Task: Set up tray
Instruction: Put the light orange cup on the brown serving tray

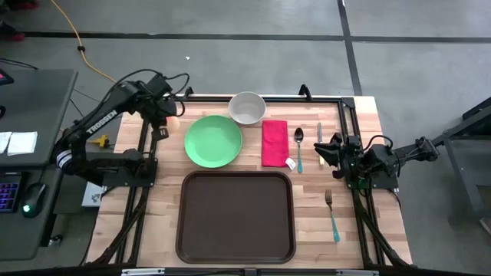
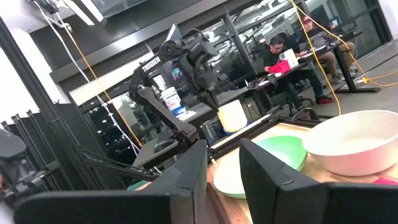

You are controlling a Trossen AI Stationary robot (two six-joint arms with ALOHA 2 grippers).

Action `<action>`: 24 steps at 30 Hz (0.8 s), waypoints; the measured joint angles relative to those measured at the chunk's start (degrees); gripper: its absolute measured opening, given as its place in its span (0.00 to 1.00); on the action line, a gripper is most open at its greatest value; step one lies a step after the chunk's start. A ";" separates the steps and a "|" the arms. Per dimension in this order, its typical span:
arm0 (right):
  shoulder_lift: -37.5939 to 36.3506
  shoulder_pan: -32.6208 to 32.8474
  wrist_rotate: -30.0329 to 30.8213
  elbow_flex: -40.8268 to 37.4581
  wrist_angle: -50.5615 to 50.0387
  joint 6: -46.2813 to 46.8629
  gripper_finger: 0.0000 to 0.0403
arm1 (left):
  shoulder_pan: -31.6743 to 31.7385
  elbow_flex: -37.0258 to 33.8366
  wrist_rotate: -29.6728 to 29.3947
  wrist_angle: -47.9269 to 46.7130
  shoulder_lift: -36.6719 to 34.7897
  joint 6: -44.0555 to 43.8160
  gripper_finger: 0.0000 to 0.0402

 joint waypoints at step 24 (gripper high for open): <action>0.01 -0.02 0.80 0.00 0.00 0.00 0.18 | -0.69 8.39 1.16 -8.03 -0.79 -4.04 0.03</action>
